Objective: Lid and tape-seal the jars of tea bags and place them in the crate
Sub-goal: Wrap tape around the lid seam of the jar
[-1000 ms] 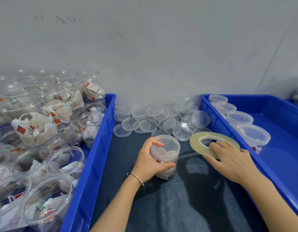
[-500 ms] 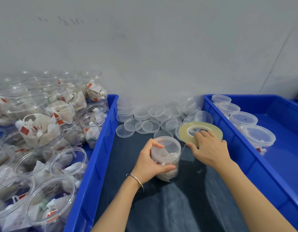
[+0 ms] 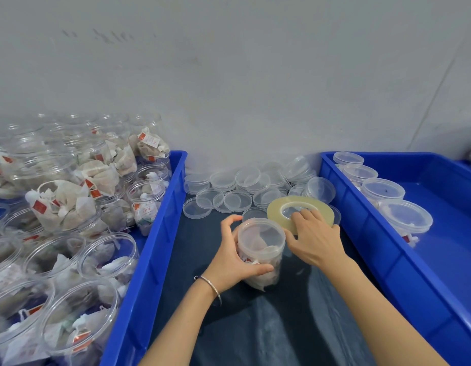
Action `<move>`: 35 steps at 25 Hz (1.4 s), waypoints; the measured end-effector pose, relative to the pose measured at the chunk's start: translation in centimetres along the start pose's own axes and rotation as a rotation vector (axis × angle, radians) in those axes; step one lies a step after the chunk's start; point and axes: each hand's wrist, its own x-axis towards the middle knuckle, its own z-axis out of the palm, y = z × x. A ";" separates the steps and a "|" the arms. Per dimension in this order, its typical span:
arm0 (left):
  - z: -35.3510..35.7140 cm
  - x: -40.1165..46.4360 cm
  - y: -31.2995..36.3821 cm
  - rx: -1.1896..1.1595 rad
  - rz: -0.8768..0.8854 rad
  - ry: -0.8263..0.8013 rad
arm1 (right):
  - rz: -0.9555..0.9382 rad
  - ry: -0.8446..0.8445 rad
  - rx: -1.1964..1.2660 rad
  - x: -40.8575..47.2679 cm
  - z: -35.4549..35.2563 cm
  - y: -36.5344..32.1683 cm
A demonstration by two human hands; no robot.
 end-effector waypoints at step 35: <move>-0.5 -0.3 1.6 0.095 0.057 0.193 | -0.167 0.181 -0.296 -6.0 -5.5 5.2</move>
